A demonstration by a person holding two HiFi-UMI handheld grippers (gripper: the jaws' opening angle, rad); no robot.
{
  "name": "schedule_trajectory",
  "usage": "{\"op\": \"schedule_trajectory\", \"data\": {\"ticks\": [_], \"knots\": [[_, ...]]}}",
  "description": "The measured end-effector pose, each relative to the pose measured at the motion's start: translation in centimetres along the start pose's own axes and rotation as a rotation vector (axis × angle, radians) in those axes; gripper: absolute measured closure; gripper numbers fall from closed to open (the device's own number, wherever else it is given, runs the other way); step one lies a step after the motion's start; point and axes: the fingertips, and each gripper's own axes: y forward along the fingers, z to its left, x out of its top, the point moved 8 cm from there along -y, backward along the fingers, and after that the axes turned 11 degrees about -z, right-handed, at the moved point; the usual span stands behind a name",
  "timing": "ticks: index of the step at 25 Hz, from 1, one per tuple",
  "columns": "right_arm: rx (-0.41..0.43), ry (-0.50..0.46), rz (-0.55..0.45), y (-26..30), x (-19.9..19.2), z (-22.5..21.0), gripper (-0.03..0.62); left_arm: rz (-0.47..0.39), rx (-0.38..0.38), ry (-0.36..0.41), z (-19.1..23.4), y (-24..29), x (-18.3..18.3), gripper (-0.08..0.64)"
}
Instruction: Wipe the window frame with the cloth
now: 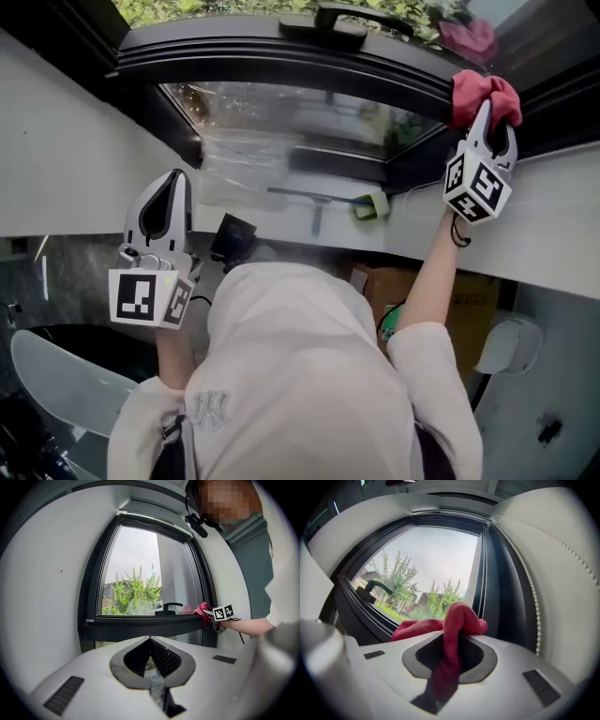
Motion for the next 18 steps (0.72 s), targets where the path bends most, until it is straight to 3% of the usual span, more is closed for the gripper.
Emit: {"op": "schedule_trajectory", "data": {"ticks": [18], "knots": [[-0.019, 0.022, 0.001, -0.02, -0.04, 0.29, 0.508, 0.017, -0.03, -0.032, -0.35, 0.37, -0.72, 0.551]]}}
